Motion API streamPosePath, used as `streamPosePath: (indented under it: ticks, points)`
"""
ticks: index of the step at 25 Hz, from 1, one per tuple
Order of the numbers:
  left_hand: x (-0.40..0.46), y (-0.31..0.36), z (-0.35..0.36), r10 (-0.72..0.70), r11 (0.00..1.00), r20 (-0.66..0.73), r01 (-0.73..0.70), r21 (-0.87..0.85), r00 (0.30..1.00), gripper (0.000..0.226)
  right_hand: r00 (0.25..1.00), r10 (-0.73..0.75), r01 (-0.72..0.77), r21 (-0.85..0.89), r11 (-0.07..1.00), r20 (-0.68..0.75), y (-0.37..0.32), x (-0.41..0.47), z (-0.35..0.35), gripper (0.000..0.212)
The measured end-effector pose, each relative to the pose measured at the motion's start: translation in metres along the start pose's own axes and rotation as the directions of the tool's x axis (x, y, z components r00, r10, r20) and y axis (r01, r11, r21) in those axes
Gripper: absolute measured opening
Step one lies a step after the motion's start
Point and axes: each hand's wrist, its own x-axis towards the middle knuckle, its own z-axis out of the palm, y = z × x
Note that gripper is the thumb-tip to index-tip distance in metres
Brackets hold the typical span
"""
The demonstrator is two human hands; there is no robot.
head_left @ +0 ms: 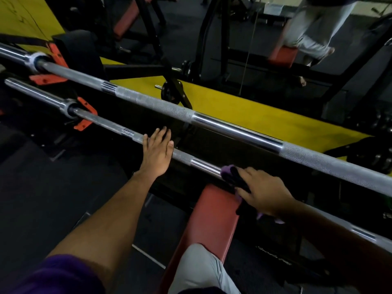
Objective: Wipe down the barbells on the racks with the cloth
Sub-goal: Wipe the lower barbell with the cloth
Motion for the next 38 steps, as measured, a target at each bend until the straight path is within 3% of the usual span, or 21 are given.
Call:
streamPosePath:
  ticks: [4, 7, 9, 12, 14, 17, 19, 22, 27, 32, 36, 38]
  points:
    - [-0.002, -0.002, 0.000, 0.010, 1.000, -0.019, -0.010, -0.015, 1.000, 0.073, 0.999, -0.013, 0.019, 0.156, 0.988, -0.036, -0.032, 0.059, -0.017, 0.057]
    - [-0.001, -0.002, 0.001, 0.014, 1.000, -0.017, -0.014, -0.022, 1.000, 0.073, 0.981, -0.093, 0.090, -0.022, 0.996, -0.171, -0.081, 0.089, -0.008, 0.062]
    - [-0.002, -0.003, 0.000, 0.016, 1.000, -0.011, -0.017, -0.024, 1.000, 0.073, 0.971, -0.147, 0.123, -0.134, 0.983, -0.187, -0.102, 0.088, 0.000, 0.072]
    - [-0.003, -0.005, 0.002, 0.015, 0.999, -0.038, -0.016, -0.037, 0.999, 0.070, 0.905, -0.343, 0.288, -0.229, 0.930, -0.251, -0.068, 0.055, 0.019, 0.068]
    - [-0.002, -0.003, 0.004, 0.009, 1.000, -0.047, -0.011, -0.024, 0.999, 0.069, 0.871, -0.381, 0.332, -0.201, 0.922, -0.310, -0.030, 0.020, 0.033, 0.069]
    - [-0.001, -0.001, 0.005, -0.011, 1.000, -0.032, 0.010, -0.022, 0.999, 0.068, 0.989, -0.139, 0.140, 0.024, 0.990, -0.052, 0.004, -0.003, 0.019, 0.080]
    - [0.000, -0.001, 0.005, -0.019, 0.999, -0.059, 0.017, -0.029, 0.998, 0.069, 0.996, 0.012, -0.031, 0.209, 0.977, 0.092, 0.007, 0.021, -0.005, 0.071]
    - [-0.002, 0.001, 0.007, -0.003, 1.000, -0.108, 0.000, -0.029, 0.994, 0.066, 0.986, 0.007, -0.066, 0.347, 0.936, 0.166, -0.024, 0.076, -0.027, 0.061]
    - [-0.003, 0.001, 0.005, -0.011, 1.000, -0.103, 0.008, -0.028, 0.995, 0.064, 0.976, -0.167, 0.157, -0.084, 0.984, -0.141, -0.096, 0.086, -0.009, 0.077]
    - [-0.002, 0.001, 0.003, -0.020, 0.999, -0.060, 0.018, -0.031, 0.998, 0.067, 0.887, -0.447, 0.423, -0.180, 0.888, -0.120, -0.060, 0.043, 0.019, 0.073]
    - [0.000, 0.000, 0.002, -0.012, 0.999, -0.053, 0.009, -0.043, 0.999, 0.068, 0.911, -0.408, 0.407, -0.022, 0.913, -0.060, -0.019, -0.002, 0.018, 0.088]
    - [-0.001, 0.000, 0.004, -0.020, 0.999, -0.051, 0.019, -0.033, 0.998, 0.070, 0.959, -0.272, 0.282, 0.256, 0.925, -0.073, 0.004, -0.017, 0.002, 0.078]
